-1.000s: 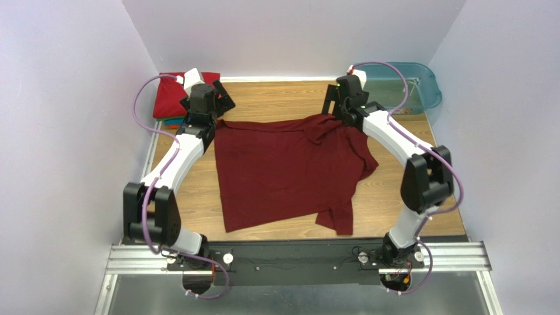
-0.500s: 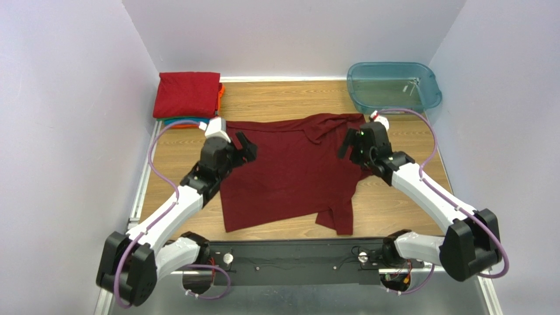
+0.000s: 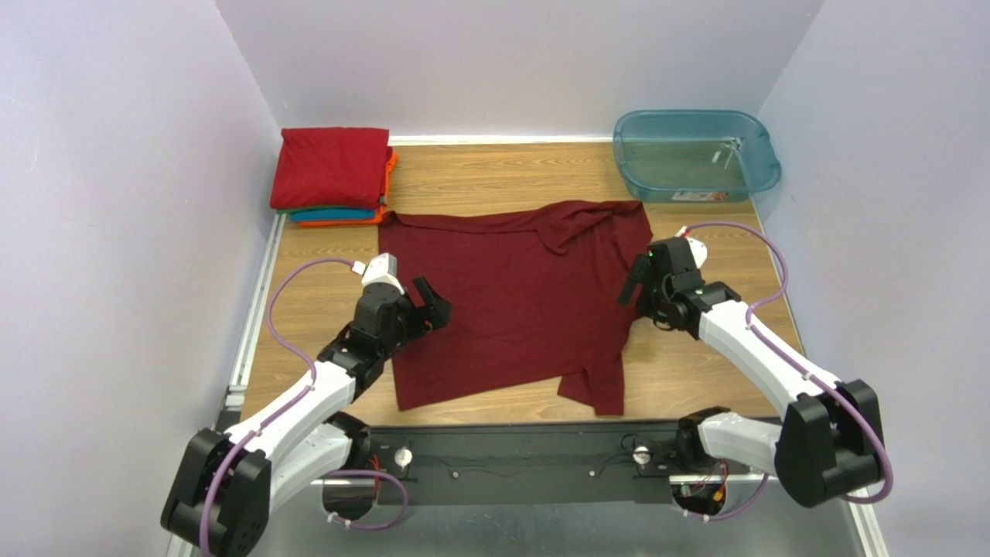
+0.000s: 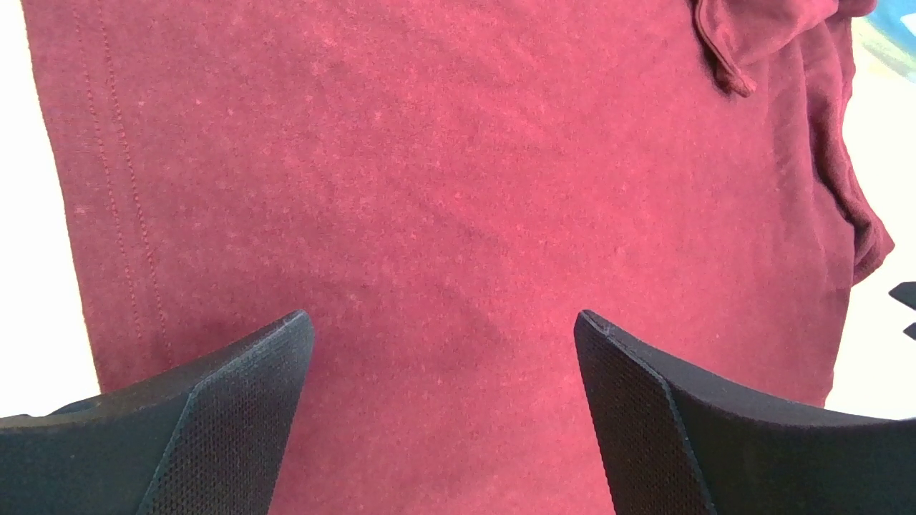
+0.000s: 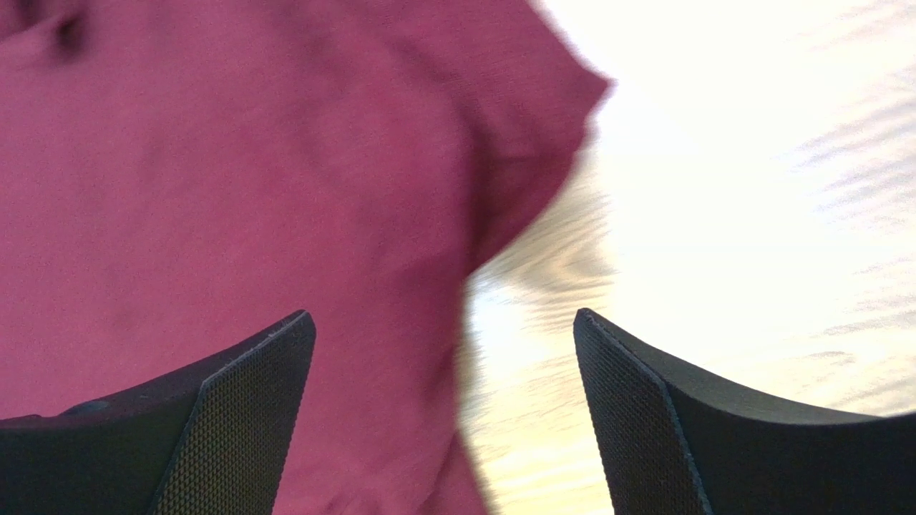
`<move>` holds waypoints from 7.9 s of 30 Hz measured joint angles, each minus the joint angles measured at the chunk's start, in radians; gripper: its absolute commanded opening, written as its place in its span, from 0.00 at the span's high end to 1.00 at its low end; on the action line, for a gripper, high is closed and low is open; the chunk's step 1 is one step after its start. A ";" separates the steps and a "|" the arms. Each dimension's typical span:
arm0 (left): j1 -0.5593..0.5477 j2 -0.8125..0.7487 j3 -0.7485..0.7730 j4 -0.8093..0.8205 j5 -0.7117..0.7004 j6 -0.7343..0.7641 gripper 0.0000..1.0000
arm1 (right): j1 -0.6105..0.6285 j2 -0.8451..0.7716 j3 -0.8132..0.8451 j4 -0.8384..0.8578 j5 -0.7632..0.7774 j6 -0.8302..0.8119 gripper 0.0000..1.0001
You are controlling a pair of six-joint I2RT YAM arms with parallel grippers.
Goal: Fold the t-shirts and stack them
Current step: Flatten the tshirt out
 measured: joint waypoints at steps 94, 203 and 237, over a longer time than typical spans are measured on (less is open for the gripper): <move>0.198 0.661 0.449 0.004 -0.059 0.101 0.02 | -0.175 0.563 0.620 -0.353 0.177 -0.200 0.41; 0.100 0.354 0.145 0.012 -0.039 0.027 0.02 | 0.463 0.617 0.507 0.006 -0.143 -0.267 0.30; 0.113 0.365 0.177 -0.049 -0.078 0.024 0.02 | 0.463 0.660 0.488 -0.046 -0.121 -0.331 0.57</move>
